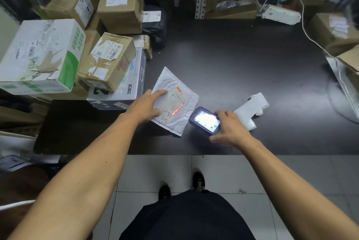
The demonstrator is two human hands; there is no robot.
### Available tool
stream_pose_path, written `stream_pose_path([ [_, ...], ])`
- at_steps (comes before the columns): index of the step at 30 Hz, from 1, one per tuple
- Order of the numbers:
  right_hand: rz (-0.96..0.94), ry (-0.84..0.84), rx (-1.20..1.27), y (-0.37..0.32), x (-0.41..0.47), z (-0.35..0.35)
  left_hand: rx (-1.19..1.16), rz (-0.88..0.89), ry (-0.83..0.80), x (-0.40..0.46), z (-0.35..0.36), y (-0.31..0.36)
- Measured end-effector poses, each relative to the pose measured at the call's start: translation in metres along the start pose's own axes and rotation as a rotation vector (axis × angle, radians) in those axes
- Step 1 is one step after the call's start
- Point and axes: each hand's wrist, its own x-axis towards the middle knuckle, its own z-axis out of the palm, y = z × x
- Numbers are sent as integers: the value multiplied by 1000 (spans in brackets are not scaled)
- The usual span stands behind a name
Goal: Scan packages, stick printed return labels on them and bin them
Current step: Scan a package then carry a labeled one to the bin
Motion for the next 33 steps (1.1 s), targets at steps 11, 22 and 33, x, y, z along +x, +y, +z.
stream_pose_path([
  [11,6,-4,-11,0,-1,-2,7,-6,-1,0,1,-1],
  [22,12,-19,-5,0,-6,-7,6,-16,5,1,2,0],
  [33,78,-37,228,-5,-2,-12,-103,-96,125,-17,19,11],
])
